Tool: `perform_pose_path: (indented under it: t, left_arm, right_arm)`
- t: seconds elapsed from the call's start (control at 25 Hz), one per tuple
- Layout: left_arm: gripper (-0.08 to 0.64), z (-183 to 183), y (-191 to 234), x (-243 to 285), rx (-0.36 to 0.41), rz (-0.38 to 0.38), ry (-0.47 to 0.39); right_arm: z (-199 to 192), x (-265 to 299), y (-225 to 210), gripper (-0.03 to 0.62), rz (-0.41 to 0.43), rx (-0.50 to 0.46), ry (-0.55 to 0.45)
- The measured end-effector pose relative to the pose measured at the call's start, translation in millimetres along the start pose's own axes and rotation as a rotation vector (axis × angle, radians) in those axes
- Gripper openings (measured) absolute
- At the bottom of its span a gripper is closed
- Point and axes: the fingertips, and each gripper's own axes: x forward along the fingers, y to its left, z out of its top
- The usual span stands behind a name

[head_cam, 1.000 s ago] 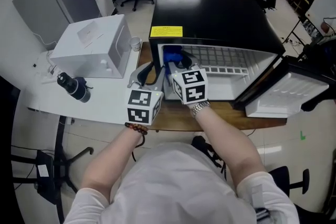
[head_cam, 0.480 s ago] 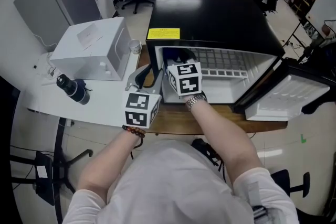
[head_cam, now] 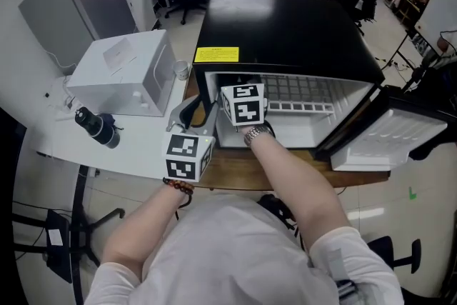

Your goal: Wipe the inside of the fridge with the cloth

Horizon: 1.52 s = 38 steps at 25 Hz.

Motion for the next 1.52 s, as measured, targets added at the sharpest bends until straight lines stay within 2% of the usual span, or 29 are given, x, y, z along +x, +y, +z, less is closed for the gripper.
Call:
perform_pose_path:
  t: [0.96,1.52]
  left_arm:
    - [0.152,2,1,4,0.014,0.014,0.015]
    - [0.159,0,2,6,0.043,0.013,0.017]
  right_arm:
    - [6,45,-29,0.087,-0.046,0.029,0.012]
    - [8,41,-52,0.089,-0.095,0.039,0.010]
